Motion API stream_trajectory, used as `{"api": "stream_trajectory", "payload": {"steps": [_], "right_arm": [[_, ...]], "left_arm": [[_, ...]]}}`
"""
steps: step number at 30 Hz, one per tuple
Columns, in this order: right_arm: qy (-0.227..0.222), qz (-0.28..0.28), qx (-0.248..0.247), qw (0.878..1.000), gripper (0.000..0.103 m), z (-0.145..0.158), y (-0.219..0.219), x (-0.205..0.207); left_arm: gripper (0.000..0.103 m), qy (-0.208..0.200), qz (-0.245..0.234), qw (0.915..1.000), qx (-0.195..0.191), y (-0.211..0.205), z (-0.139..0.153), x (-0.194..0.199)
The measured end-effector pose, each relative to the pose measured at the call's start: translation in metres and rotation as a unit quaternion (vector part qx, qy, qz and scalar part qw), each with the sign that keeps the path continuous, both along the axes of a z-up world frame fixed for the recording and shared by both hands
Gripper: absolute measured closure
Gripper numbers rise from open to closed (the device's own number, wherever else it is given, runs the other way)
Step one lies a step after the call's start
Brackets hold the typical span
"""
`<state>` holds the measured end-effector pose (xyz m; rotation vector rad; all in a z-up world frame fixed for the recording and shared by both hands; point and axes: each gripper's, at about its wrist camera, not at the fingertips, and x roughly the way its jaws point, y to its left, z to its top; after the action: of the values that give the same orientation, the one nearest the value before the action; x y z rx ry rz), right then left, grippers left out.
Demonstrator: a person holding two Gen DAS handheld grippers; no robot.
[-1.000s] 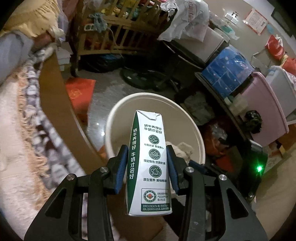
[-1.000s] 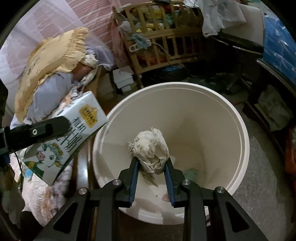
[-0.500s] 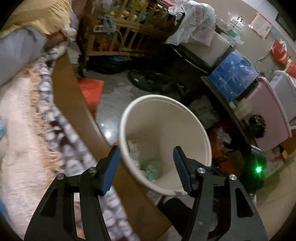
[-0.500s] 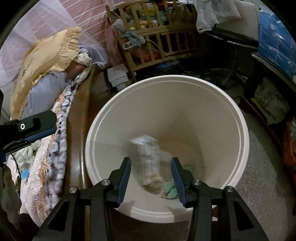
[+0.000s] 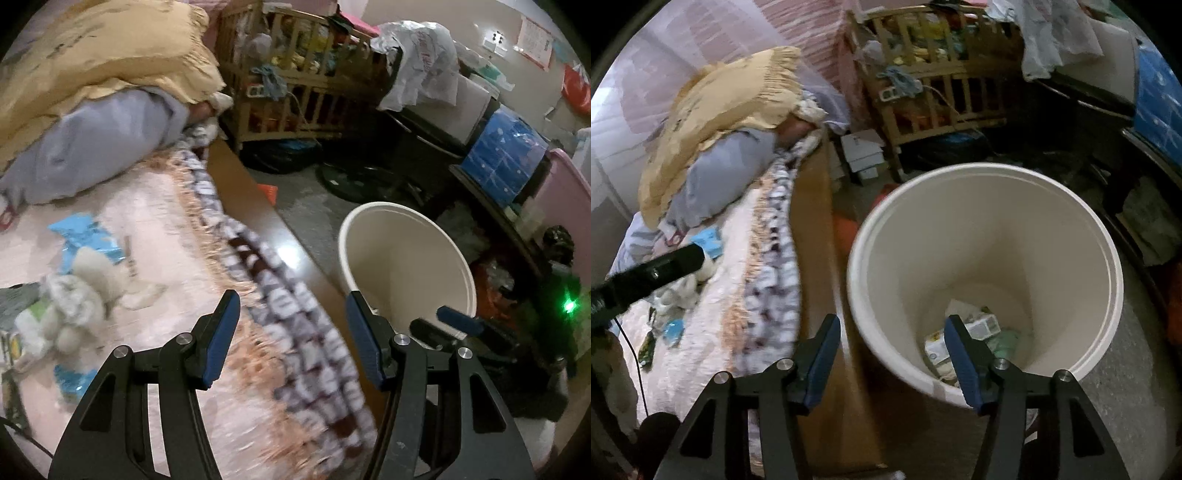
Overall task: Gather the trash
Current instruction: 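Move both open tools back over the remaining trash on the bed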
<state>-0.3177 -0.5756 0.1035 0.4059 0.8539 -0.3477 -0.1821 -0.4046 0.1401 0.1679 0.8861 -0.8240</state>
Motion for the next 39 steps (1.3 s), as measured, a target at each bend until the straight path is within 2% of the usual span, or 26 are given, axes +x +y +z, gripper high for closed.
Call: {"api": "stream_trajectory", "payload": {"steps": [9,17,30,39], "right_arm": [[-0.029,0.048,-0.021,0.998,0.044,0.034,0.055,0.018],[-0.039,0.091,-0.032,0.995,0.042,0.050,0.101,0.036],[-0.052,0.156,-0.028,0.986,0.040,0.053,0.174,0.065],[-0.049,0.190,-0.023,0.980,0.039,0.048,0.208,0.075]], "left_arm": [[0.045,-0.040,0.041,0.9983,-0.003,0.058,0.016,-0.002],[0.045,-0.078,0.078,0.9939,0.003,0.113,0.023,-0.003],[0.045,-0.084,0.150,0.9850,0.011,0.190,0.018,0.014],[0.045,-0.078,0.175,0.9813,0.015,0.226,0.013,0.019]]}}
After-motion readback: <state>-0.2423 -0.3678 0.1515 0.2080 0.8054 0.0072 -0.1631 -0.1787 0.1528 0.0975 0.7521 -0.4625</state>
